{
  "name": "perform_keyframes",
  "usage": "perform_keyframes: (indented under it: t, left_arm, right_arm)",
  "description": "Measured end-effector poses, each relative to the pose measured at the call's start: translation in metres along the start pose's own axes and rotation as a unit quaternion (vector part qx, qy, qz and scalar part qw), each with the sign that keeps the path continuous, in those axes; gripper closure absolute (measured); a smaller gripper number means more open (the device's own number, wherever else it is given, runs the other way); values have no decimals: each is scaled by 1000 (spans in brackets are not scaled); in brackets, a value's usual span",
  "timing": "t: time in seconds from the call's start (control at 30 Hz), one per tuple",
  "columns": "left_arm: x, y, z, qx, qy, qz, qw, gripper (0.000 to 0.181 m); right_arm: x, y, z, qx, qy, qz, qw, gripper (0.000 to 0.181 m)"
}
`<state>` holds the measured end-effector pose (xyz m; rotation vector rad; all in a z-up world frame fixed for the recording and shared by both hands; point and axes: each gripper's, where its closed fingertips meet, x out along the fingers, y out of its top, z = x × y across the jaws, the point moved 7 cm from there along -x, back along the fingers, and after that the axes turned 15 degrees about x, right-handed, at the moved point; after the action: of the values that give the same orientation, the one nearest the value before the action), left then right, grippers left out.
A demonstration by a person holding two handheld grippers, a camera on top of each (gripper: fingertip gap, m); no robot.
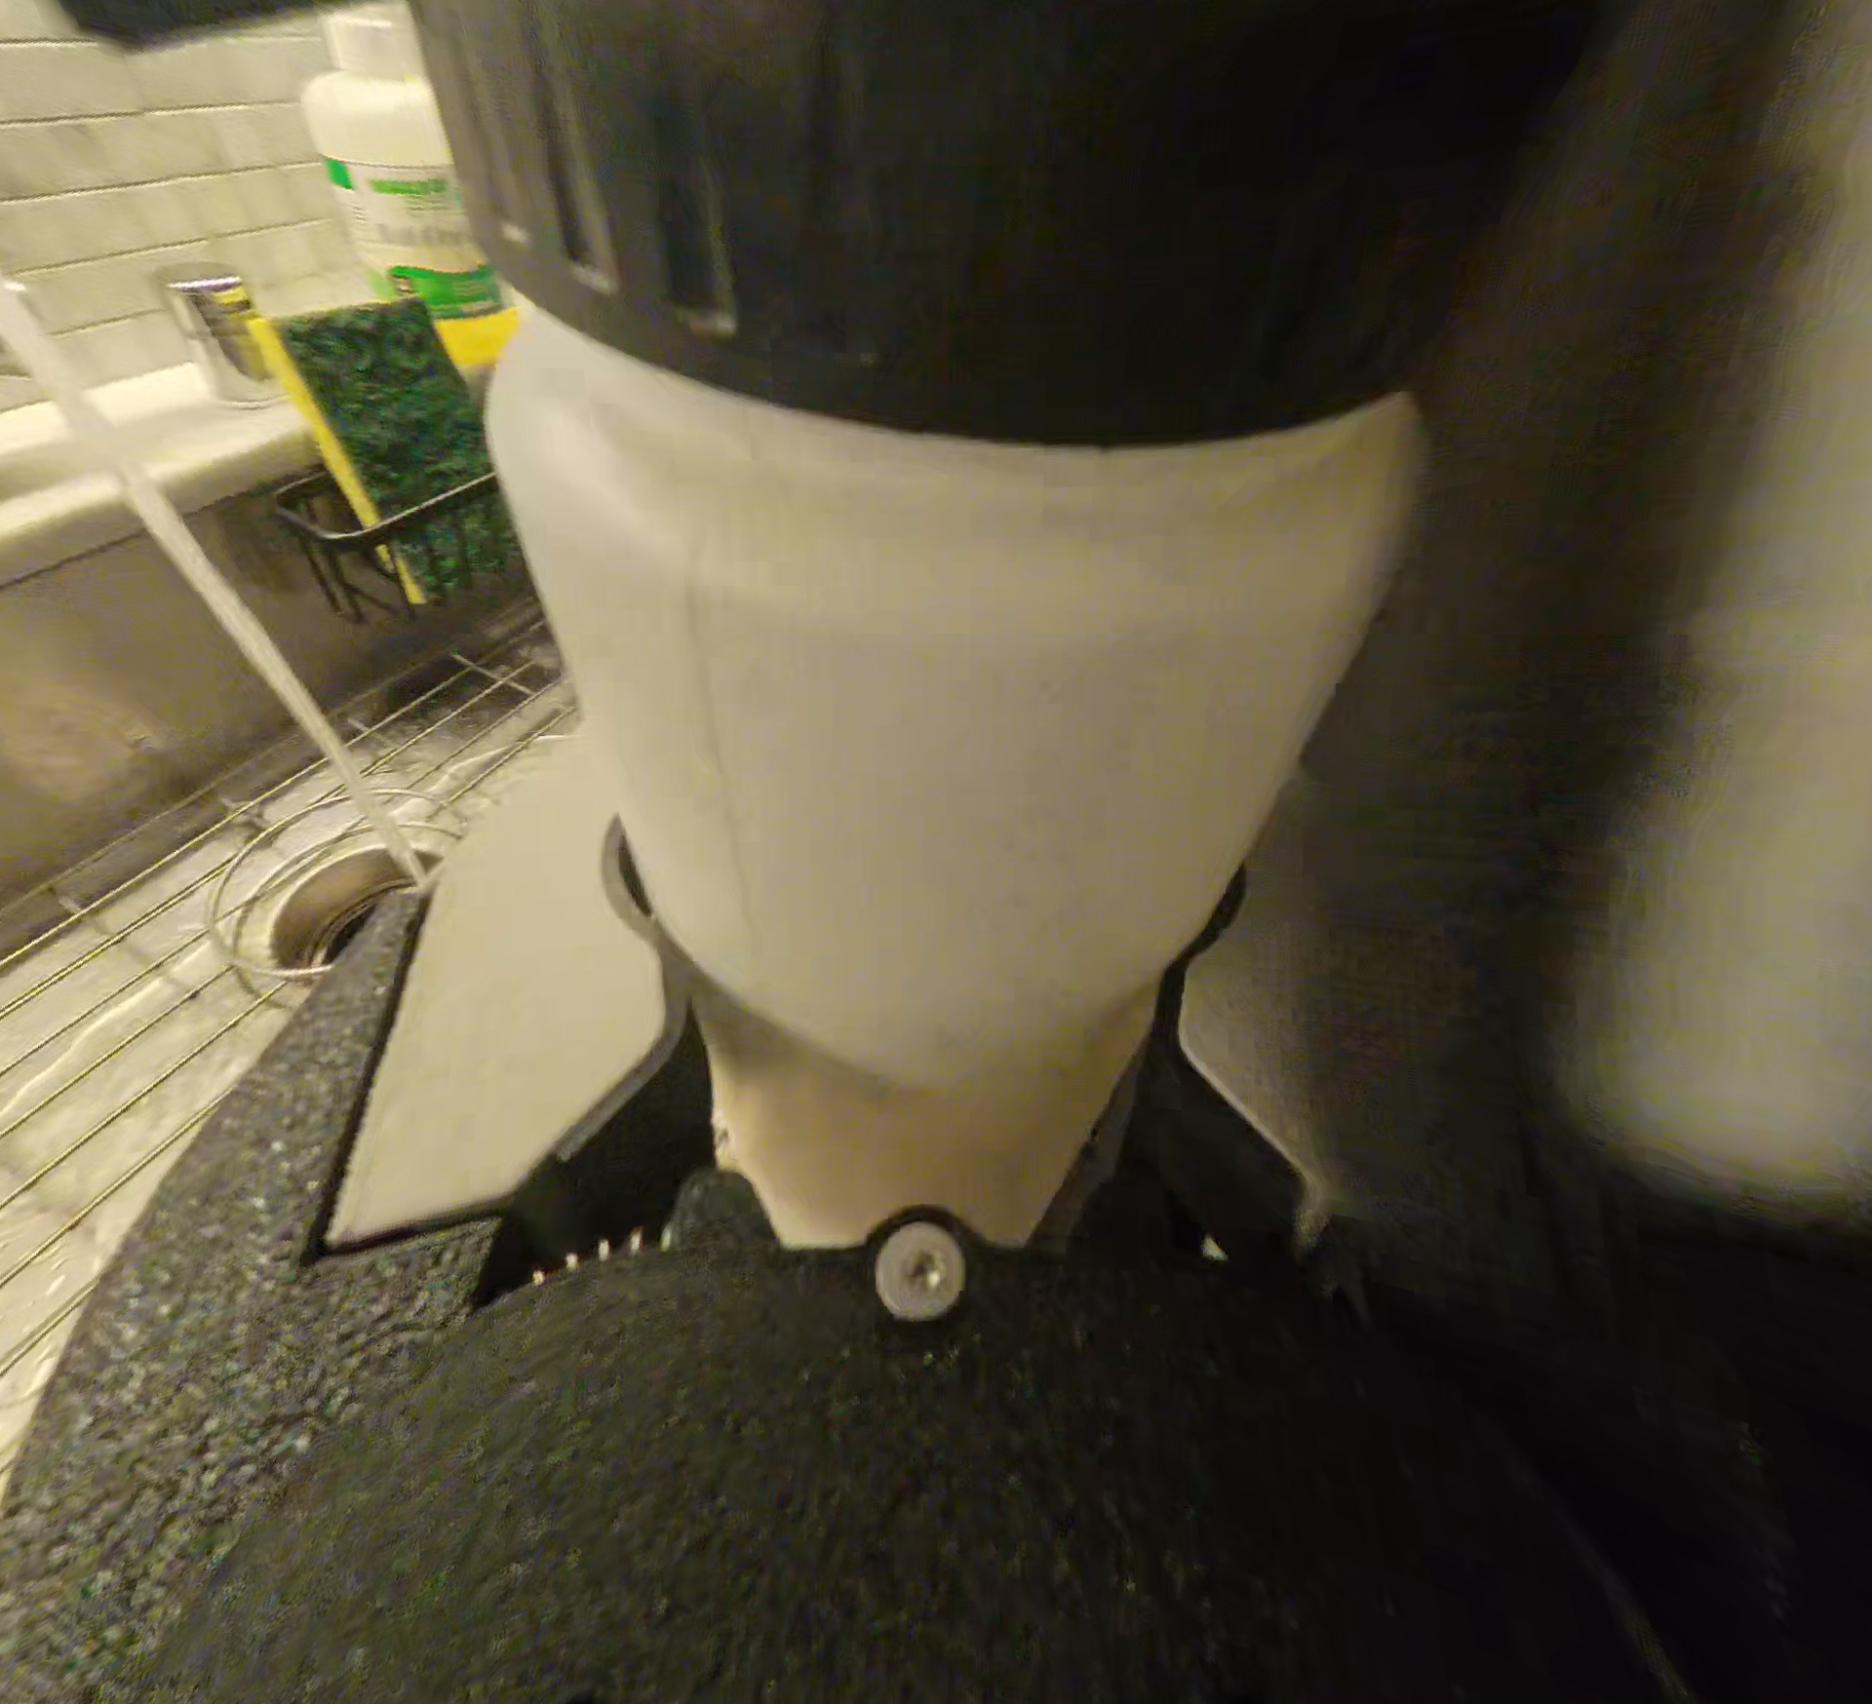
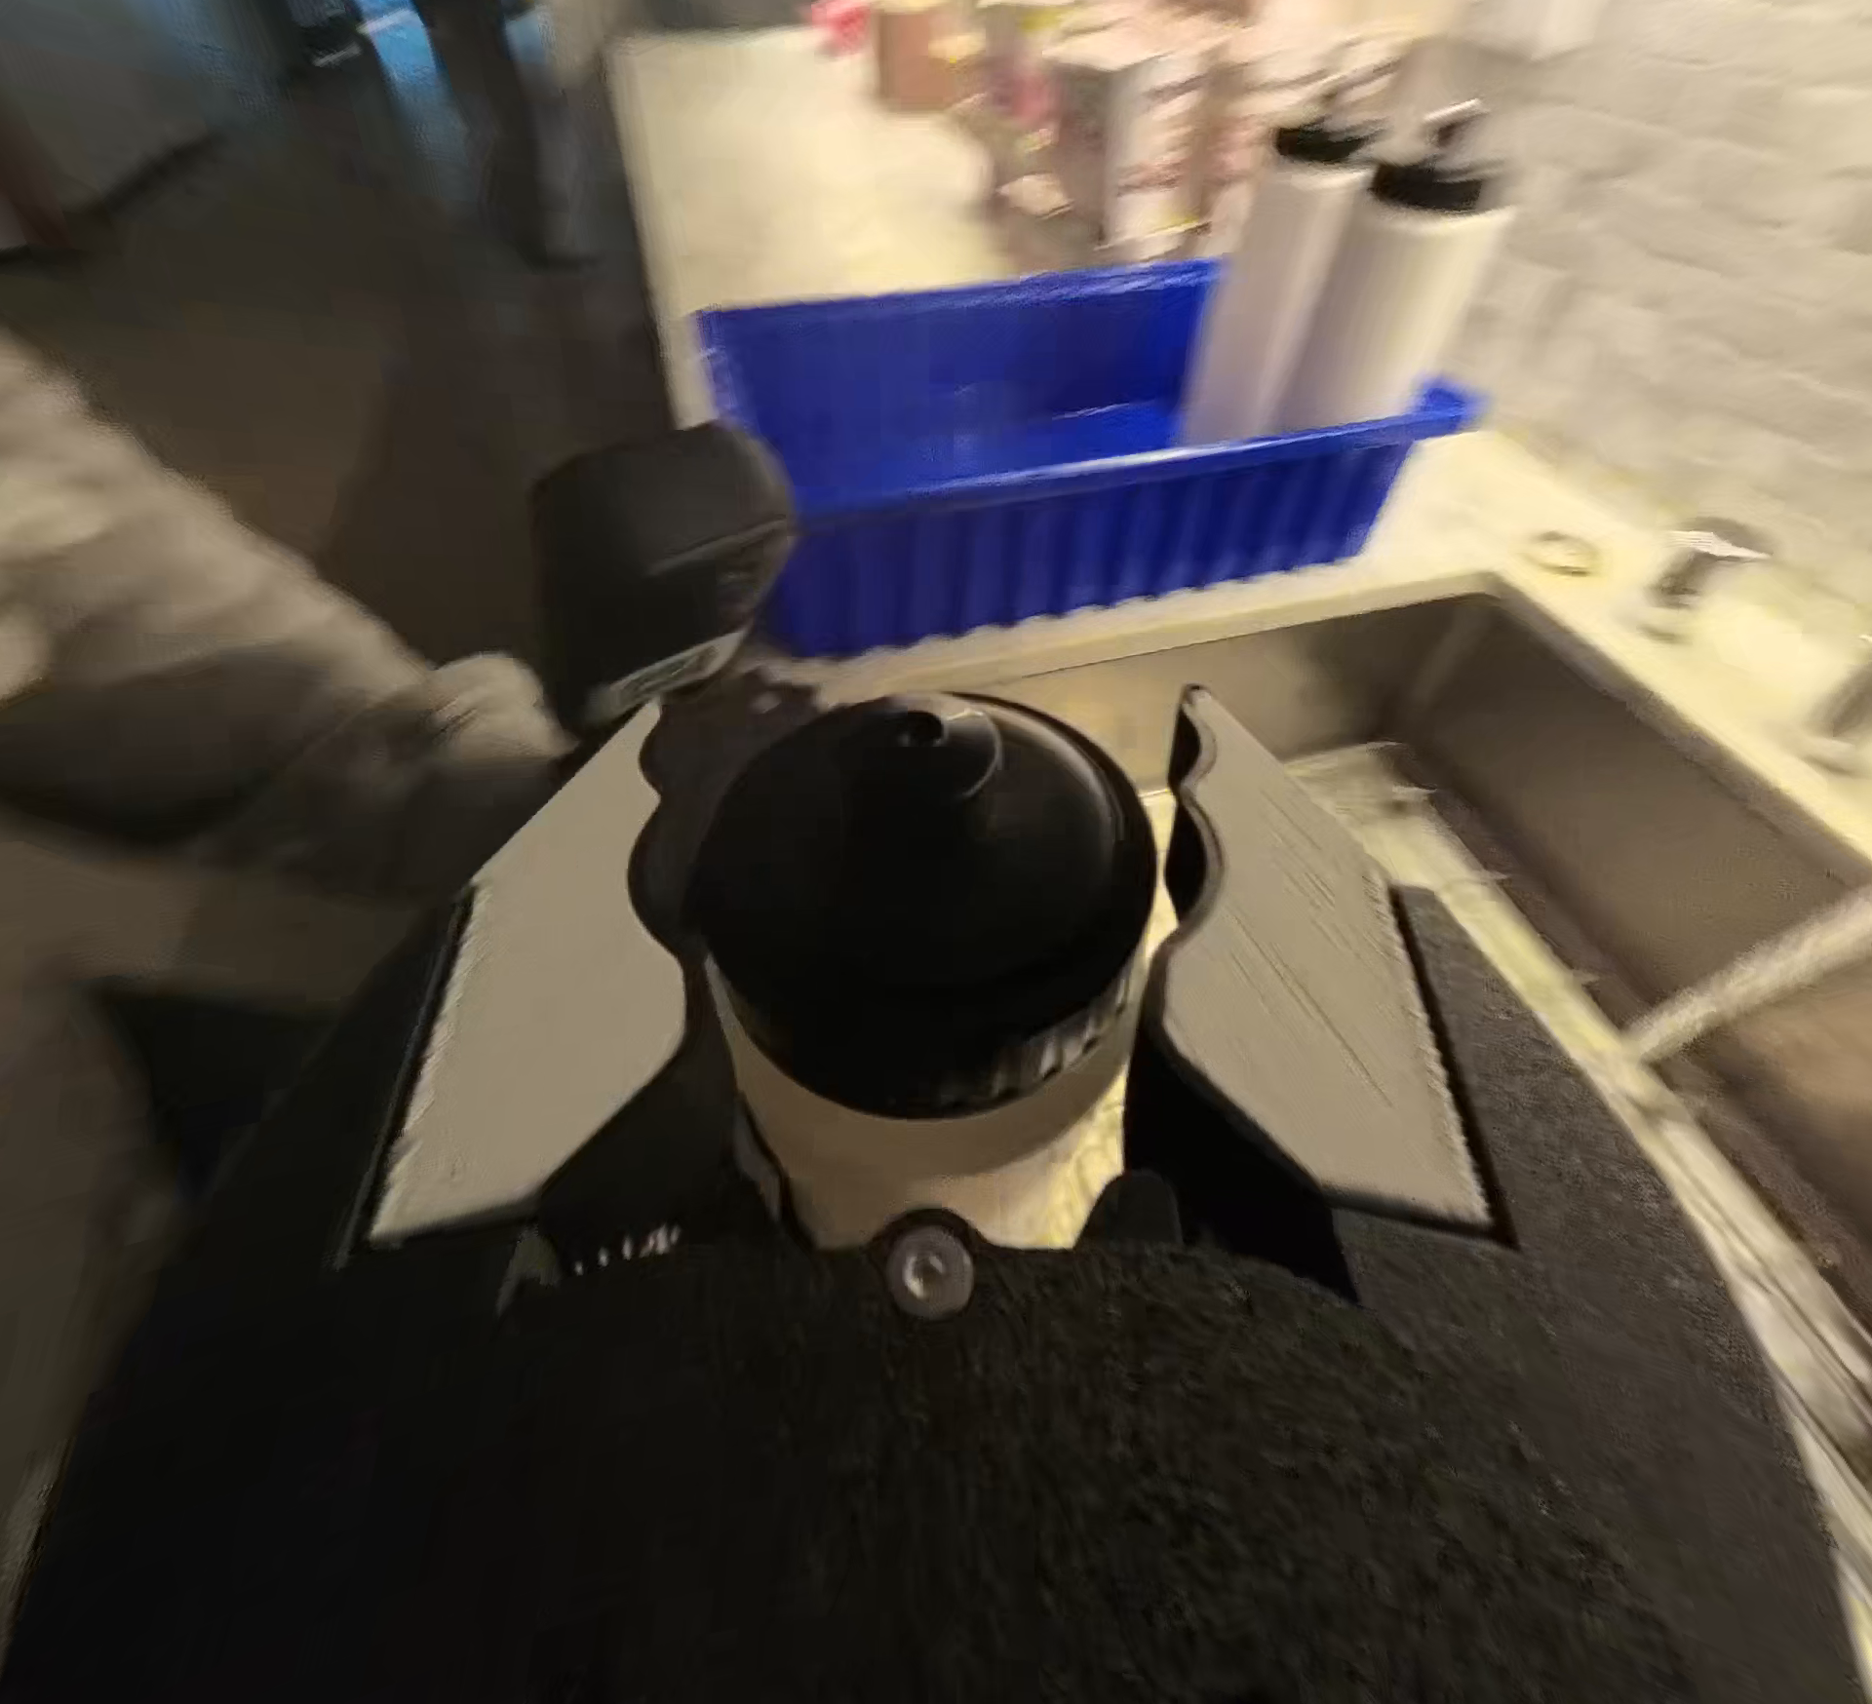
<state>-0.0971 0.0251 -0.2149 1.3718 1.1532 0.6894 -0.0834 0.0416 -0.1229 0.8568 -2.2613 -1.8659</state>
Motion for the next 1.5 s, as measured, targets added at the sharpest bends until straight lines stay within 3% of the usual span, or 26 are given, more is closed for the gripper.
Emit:
perform_keyframes:
  t: [0.03, 0.1, 0.2, 0.3, 0.4, 0.47, 0.53, 0.67, 0.73, 0.83, 0.87, 0.97, 1.23, 1.3, 1.4, 1.5]
  left_arm:
    - [0, 0, 0, 4, -14, 1, 1000, 77]
    - [0, 0, -1, 6, -29, 0, 1000, 77]
    - [0, 0, -2, 4, -26, 1, 1000, 77]
    - [-1, 0, 1, 8, 0, -1, 1000, 78]
    - [0, 0, 2, 4, 17, 0, 1000, 79]
    - [-1, 0, 3, 7, 16, 2, 1000, 78]
    - [-2, 0, 1, 3, 17, -1, 1000, 78]
    - [-2, -1, -3, 0, -4, -1, 1000, 78]
    - [-3, -1, -3, 0, -7, -1, 1000, 77]
    - [-3, -1, -4, -3, 8, -4, 1000, 77]
    - [-3, -1, -3, -2, 11, -3, 1000, 70]
    - [-3, -1, -2, -5, 17, -4, 1000, 77]
    - [0, -1, -5, -19, 72, -7, 997, 77]
    - [-1, -1, -5, -17, 68, -6, 998, 76]
    - [-3, -1, -7, -18, 28, 1, 999, 77]
    - [-4, -2, -6, -2, -3, -1, 1000, 77]
  right_arm:
    - [1, 0, 1, -6, 38, -34, 999, 88]
    - [3, 1, 4, -27, 70, -64, 995, 88]
    - [3, 0, 3, -13, 52, -30, 998, 89]
    - [1, -4, -2, -2, -41, 36, 999, 90]
    - [1, -6, -5, 18, -168, 103, 980, 89]
    - [3, -5, -7, 26, -204, 110, 972, 84]
    - [3, -4, -4, 21, -171, 84, 981, 88]
    - [-7, -3, 4, 7, -19, -14, 1000, 91]
    - [-6, -5, 6, -23, -4, -60, 998, 93]
    - [-2, -5, 4, -26, -54, -47, 997, 90]
    - [-2, -6, 3, -20, -64, -34, 997, 91]
    - [-2, -8, 1, -1, -129, 16, 991, 91]
    - [1, -9, -1, 46, -296, 101, 949, 91]
    - [-1, -9, -1, 34, -273, 93, 957, 91]
    - [-10, -7, 3, 47, -116, 61, 990, 98]
    - [-13, -8, 6, 36, -16, -17, 999, 100]
